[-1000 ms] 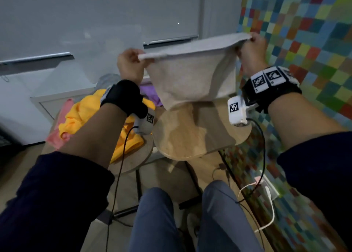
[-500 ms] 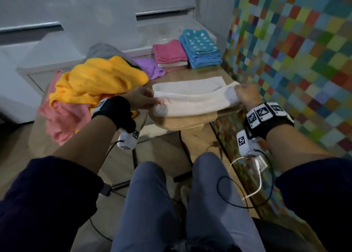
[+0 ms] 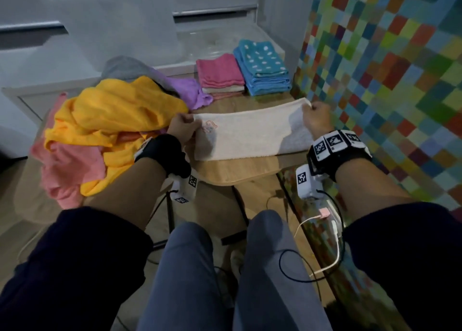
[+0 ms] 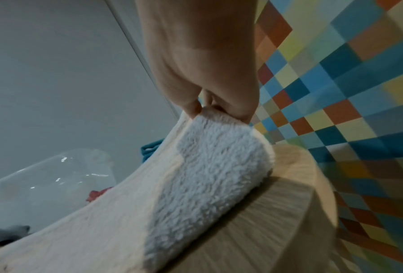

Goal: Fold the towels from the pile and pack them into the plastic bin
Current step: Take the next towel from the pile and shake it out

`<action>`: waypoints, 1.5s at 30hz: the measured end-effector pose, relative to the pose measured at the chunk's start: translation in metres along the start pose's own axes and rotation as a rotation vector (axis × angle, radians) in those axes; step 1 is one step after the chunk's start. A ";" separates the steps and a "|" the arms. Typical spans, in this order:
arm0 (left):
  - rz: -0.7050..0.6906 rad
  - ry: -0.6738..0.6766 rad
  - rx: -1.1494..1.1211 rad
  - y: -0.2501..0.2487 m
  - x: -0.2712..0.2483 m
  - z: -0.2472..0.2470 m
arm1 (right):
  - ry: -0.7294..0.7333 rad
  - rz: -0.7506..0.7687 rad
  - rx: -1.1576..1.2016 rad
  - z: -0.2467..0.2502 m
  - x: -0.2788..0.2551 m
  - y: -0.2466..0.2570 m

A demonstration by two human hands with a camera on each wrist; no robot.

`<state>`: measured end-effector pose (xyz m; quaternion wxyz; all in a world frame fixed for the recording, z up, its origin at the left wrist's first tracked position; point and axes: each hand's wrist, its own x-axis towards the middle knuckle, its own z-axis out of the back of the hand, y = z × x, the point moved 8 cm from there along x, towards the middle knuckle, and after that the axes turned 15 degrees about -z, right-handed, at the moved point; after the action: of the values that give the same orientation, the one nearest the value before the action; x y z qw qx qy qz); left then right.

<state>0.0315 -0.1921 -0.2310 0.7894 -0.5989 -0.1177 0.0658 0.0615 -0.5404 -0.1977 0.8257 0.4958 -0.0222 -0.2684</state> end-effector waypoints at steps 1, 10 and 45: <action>-0.023 -0.036 0.058 -0.002 0.003 0.002 | 0.022 -0.027 -0.038 -0.005 0.006 0.000; -0.113 0.118 0.235 0.006 0.015 -0.023 | 0.076 -0.133 -0.410 -0.033 0.036 -0.021; -0.259 0.779 1.013 0.014 -0.031 -0.079 | 0.188 0.507 -0.888 -0.145 -0.075 -0.009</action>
<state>0.0228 -0.2693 -0.2676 0.9604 -0.1138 0.1515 -0.2043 0.0376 -0.3921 -0.2618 0.9939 0.0989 0.0487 0.0024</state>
